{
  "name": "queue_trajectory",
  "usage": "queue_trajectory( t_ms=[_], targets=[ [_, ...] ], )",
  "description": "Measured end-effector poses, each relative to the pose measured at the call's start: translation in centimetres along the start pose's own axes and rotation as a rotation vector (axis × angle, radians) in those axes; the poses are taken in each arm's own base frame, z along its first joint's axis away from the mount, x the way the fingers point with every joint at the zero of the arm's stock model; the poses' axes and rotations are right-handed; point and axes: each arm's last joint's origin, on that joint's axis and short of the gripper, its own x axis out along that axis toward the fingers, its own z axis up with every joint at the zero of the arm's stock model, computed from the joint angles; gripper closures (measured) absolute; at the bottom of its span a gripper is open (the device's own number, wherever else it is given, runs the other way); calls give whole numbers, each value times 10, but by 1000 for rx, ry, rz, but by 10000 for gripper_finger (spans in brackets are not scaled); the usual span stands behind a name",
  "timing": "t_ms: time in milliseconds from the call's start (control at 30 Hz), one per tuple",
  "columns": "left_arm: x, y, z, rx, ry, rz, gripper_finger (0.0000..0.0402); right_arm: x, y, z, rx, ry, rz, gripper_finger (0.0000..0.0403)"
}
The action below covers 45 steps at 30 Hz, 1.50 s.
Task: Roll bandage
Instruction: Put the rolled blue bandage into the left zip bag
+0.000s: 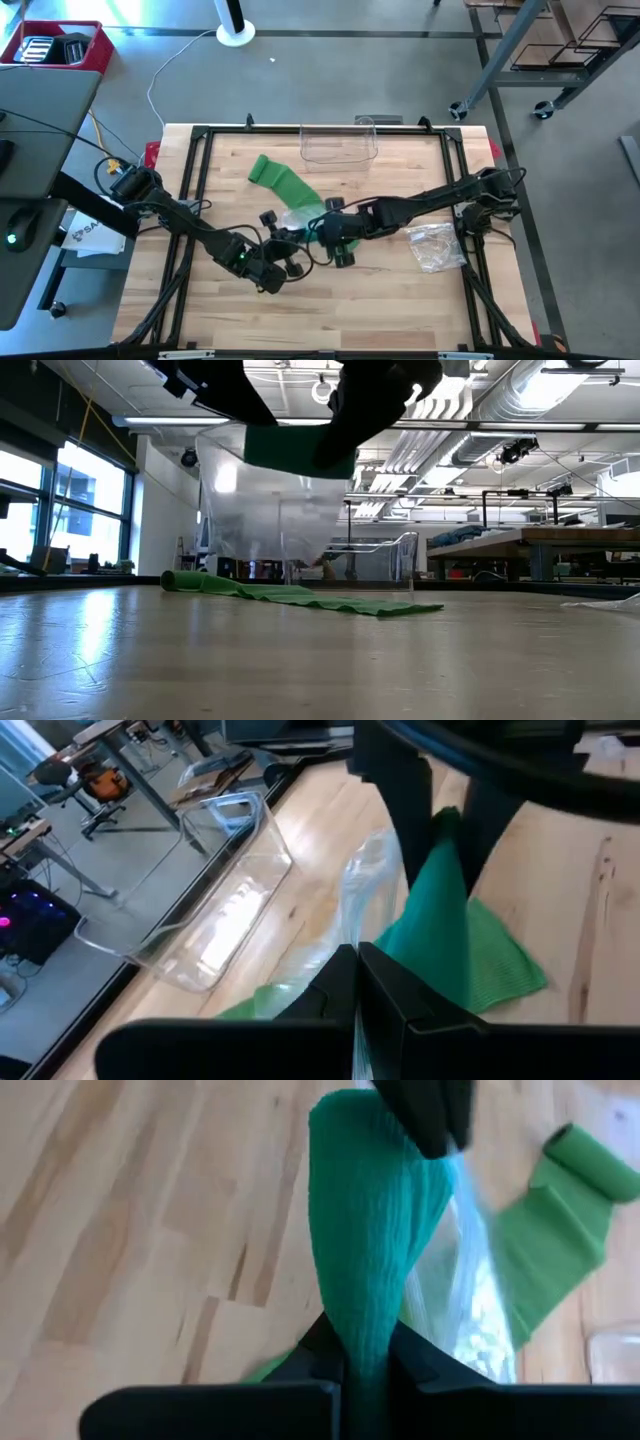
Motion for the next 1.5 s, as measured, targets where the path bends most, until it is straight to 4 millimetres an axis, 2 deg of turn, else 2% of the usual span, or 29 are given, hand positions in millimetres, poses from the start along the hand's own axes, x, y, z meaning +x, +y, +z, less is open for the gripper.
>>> queue_trajectory(
  t_ms=[267, 433, 833, 1233, 1500],
  targets=[
    [0, 3, -7, -42, 42, 21, 401, -1, -3, -7, 166, 70, -129, 391],
    [0, 3, -7, -59, 43, 19, 401, -1, -5, -8, 208, 81, -173, 391],
    [0, -4, 5, -49, -7, -82, 401, 0, -11, 2, 249, -27, -96, 391],
    [0, -5, 7, -42, -21, -94, 401, 1, -11, -6, 338, 47, -108, 391],
    [-1, -3, 6, -40, -17, -71, 401, 0, -9, -14, 305, 130, -109, 391]
  ],
)
